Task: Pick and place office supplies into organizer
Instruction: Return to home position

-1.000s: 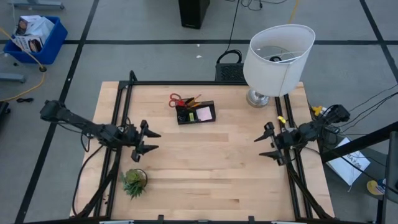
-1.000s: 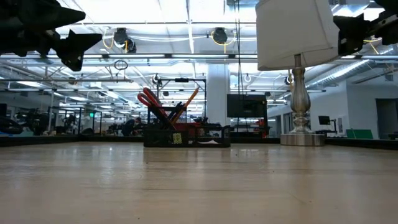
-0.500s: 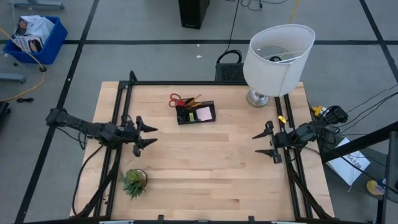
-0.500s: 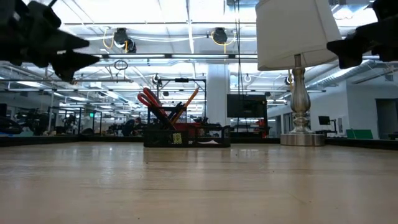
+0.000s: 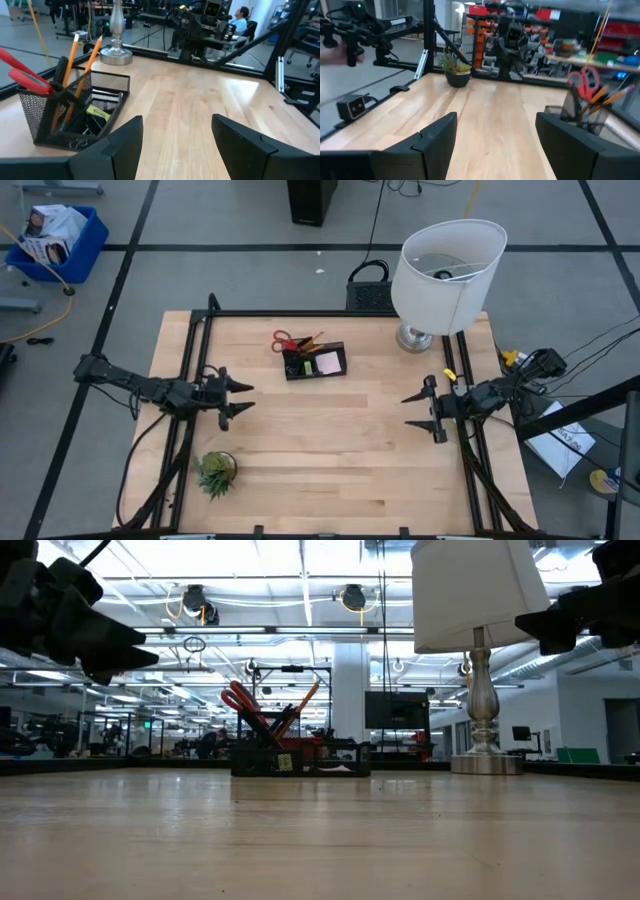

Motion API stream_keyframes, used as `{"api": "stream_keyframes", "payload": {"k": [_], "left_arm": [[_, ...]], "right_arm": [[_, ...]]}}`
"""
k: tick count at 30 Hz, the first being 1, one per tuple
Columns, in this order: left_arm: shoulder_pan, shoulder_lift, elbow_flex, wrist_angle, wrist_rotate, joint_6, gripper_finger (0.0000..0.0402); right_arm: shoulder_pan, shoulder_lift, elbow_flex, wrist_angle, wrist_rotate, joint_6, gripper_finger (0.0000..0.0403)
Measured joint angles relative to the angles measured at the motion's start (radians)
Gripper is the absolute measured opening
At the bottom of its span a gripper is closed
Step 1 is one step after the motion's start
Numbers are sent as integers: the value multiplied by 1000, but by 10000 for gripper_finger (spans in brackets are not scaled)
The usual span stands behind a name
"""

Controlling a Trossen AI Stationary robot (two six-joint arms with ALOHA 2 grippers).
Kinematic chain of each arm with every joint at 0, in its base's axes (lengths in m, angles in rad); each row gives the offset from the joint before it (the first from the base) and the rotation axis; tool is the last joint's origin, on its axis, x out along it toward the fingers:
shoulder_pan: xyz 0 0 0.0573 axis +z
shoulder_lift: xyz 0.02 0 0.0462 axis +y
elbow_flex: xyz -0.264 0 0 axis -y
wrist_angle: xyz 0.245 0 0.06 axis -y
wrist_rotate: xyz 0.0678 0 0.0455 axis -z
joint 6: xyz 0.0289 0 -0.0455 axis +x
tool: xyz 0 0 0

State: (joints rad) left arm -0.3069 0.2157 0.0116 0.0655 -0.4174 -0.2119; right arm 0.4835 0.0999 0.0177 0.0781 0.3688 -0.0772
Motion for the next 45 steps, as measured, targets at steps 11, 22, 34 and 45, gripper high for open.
{"api": "stream_keyframes", "payload": {"k": [11,22,34,45], "left_arm": [[0,0,-1,11,1,0,244],[0,0,-1,12,3,-1,244],[0,0,-1,13,4,-2,244],[0,0,-1,13,4,-2,244]], "right_arm": [[0,12,-1,16,-3,33,265],[0,12,-2,21,-4,32,266],[0,12,-3,22,-4,32,266],[0,12,-3,22,-5,32,266]]}}
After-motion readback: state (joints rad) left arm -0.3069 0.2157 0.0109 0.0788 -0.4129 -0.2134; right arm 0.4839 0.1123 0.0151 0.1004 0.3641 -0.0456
